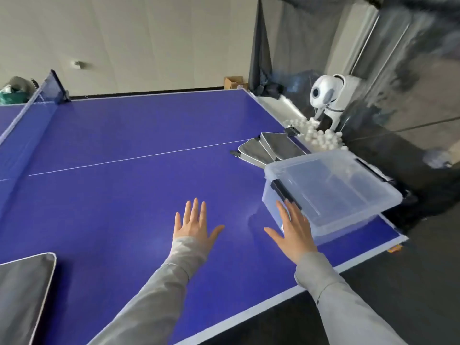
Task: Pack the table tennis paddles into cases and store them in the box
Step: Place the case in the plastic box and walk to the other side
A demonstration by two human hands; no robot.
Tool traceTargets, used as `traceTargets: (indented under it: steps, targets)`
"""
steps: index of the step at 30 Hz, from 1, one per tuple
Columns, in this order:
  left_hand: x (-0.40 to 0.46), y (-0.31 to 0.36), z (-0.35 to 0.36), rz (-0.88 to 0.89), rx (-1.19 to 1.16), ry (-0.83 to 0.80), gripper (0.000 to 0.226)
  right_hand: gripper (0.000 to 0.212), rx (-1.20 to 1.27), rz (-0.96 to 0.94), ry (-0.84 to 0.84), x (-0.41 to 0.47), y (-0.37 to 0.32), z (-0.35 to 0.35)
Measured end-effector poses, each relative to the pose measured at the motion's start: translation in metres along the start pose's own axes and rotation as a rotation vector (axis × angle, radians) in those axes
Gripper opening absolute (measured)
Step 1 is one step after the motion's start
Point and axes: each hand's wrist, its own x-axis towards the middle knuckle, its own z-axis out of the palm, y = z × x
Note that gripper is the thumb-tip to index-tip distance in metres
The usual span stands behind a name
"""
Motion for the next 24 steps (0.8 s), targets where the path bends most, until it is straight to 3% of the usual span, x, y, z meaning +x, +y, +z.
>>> traceTargets:
  steps: [6, 15, 24]
  targets:
    - [0.018, 0.121, -0.008, 0.094, -0.055, 0.026, 0.080, 0.076, -0.051, 0.099, 0.054, -0.003, 0.111, -0.059]
    - [0.079, 0.216, 0.009, 0.140, -0.115, 0.010, 0.078, 0.075, -0.072, 0.192, 0.011, 0.027, 0.209, -0.077]
    - [0.149, 0.249, 0.045, -0.078, -0.377, 0.078, 0.082, 0.072, -0.050, 0.248, -0.078, 0.113, 0.292, -0.087]
